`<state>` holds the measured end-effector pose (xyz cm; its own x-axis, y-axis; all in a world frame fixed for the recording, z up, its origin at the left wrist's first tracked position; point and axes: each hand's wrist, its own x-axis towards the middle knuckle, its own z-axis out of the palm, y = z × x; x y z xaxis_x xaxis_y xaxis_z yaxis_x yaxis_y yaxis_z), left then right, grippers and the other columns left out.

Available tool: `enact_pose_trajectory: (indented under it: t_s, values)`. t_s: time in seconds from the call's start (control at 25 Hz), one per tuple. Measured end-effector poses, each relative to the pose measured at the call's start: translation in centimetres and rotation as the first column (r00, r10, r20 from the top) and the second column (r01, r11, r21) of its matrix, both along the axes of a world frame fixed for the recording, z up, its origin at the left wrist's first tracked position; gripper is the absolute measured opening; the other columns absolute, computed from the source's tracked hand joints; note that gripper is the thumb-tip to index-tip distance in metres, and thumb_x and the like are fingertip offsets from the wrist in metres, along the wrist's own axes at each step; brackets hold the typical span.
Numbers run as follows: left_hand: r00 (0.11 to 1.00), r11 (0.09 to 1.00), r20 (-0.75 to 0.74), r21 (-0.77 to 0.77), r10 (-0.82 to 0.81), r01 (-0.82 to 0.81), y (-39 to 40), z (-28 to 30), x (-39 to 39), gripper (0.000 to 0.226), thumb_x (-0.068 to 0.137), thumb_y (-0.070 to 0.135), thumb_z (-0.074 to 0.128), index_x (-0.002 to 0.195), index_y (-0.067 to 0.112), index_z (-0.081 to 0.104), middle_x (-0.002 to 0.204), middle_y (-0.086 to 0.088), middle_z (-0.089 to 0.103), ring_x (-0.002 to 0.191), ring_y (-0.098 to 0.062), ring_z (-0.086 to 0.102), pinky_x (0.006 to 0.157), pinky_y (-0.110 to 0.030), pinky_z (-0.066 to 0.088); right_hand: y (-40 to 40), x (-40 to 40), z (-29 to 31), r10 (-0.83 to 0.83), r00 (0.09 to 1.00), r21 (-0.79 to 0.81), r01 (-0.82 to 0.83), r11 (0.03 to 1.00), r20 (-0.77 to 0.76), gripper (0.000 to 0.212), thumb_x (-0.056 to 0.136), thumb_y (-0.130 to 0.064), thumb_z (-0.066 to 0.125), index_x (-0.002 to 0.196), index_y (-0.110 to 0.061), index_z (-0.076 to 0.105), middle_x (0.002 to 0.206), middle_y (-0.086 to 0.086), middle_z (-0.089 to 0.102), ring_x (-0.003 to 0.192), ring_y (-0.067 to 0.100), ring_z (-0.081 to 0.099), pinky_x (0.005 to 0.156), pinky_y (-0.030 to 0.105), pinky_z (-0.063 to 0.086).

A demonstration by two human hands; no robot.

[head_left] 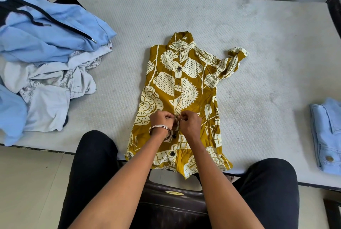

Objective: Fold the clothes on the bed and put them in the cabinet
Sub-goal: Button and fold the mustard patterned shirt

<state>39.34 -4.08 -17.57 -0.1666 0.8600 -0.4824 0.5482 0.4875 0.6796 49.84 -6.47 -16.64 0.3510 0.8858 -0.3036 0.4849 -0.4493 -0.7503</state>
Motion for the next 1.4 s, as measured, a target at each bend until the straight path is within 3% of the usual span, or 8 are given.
enact_pose_trajectory:
  t_s: [0.2, 0.36, 0.48, 0.56, 0.64, 0.88, 1.12, 1.4]
  values:
    - [0.932, 0.959, 0.256, -0.189, 0.258, -0.213, 0.7, 1.9, -0.1, 0.006, 0.072, 0.000, 0.074, 0.072, 0.006, 0.074, 0.067, -0.012, 0.071, 0.054, -0.027, 0.068, 0.056, -0.041, 0.060, -0.1, -0.9, 0.3, -0.026, 0.998, -0.059, 0.023, 0.998, -0.062, 0.030, 0.081, 0.014, 0.049, 0.102, -0.002, 0.064, 0.084, 0.006, 0.063, 0.076, 0.019, 0.054, 0.059, 0.018, 0.035]
    - [0.806, 0.829, 0.347, -0.479, 0.481, -0.288, 0.7, 1.5, -0.7, 0.017, 0.086, 0.009, 0.060, 0.071, 0.003, 0.064, 0.057, -0.008, 0.061, 0.038, -0.015, 0.045, 0.043, -0.023, 0.046, 0.0, -0.2, -0.9, -0.032, 0.964, -0.203, -0.023, 0.979, -0.263, 0.025, 0.089, 0.005, 0.055, 0.112, -0.002, 0.060, 0.090, 0.010, 0.067, 0.079, 0.026, 0.065, 0.066, 0.039, 0.056]
    - [0.980, 0.941, 0.019, -0.283, 0.198, -0.185, 1.1, 0.7, -1.1, 0.029, 0.092, 0.028, 0.059, 0.076, 0.004, 0.066, 0.074, -0.010, 0.069, 0.055, -0.023, 0.057, 0.052, -0.029, 0.045, 0.0, 1.3, -1.2, -0.048, 0.984, -0.283, -0.002, 0.959, -0.171, 0.018, 0.090, -0.009, 0.066, 0.107, -0.009, 0.061, 0.097, 0.010, 0.067, 0.085, 0.026, 0.066, 0.070, 0.039, 0.057]
    - [0.969, 0.996, -0.247, 0.085, 0.017, 0.004, 1.6, 1.0, -0.2, 0.021, 0.091, 0.023, 0.060, 0.087, 0.005, 0.069, 0.087, -0.011, 0.071, 0.078, -0.028, 0.064, 0.063, -0.031, 0.046, 0.3, 1.6, -1.0, -0.138, 0.990, -0.108, 0.138, 0.985, 0.005, 0.009, 0.091, -0.007, 0.062, 0.100, -0.007, 0.064, 0.097, 0.009, 0.068, 0.091, 0.027, 0.065, 0.073, 0.036, 0.051]
    - [0.957, 0.954, -0.264, 0.235, -0.121, 0.185, 2.9, 1.1, 1.2, 0.013, 0.090, 0.016, 0.062, 0.094, 0.006, 0.069, 0.096, -0.011, 0.069, 0.091, -0.028, 0.064, 0.071, -0.034, 0.050, 1.5, 1.3, -0.7, -0.184, 0.983, 0.067, 0.182, 0.981, 0.020, 0.014, 0.089, -0.001, 0.058, 0.098, -0.006, 0.067, 0.094, 0.010, 0.070, 0.089, 0.026, 0.064, 0.072, 0.032, 0.048]
    - [0.837, 0.956, -0.472, -0.046, -0.276, 0.290, 4.5, -1.2, 3.5, 0.048, 0.088, 0.034, 0.066, 0.122, 0.003, 0.050, 0.120, -0.015, 0.053, 0.107, -0.033, 0.057, 0.081, -0.038, 0.049, 3.9, 2.0, -1.8, -0.071, 0.997, -0.011, 0.071, 0.997, -0.009, 0.036, 0.083, 0.010, 0.054, 0.113, -0.005, 0.068, 0.104, 0.012, 0.071, 0.095, 0.024, 0.065, 0.080, 0.029, 0.051]
    - [0.943, 0.994, -0.326, 0.066, -0.062, 0.088, 6.2, -1.9, 2.0, 0.023, 0.093, 0.024, 0.055, 0.099, 0.008, 0.070, 0.096, -0.015, 0.070, 0.089, -0.033, 0.064, 0.063, -0.031, 0.040, 6.1, 1.1, -3.8, 0.054, 0.983, -0.067, -0.042, 0.997, 0.178, 0.026, 0.086, -0.014, 0.066, 0.107, -0.027, 0.073, 0.099, 0.009, 0.069, 0.089, 0.025, 0.064, 0.068, 0.024, 0.038]
    - [0.998, 1.000, -0.058, -0.007, 0.030, -0.030, 6.2, -2.4, 1.0, 0.015, 0.091, 0.018, 0.063, 0.098, 0.009, 0.073, 0.101, -0.008, 0.071, 0.092, -0.024, 0.063, 0.072, -0.024, 0.041, 7.1, 0.1, -3.9, -0.050, 0.995, -0.097, 0.058, 0.994, 0.080, 0.009, 0.080, -0.008, 0.065, 0.083, -0.010, 0.073, 0.087, 0.011, 0.071, 0.083, 0.029, 0.064, 0.066, 0.031, 0.046]
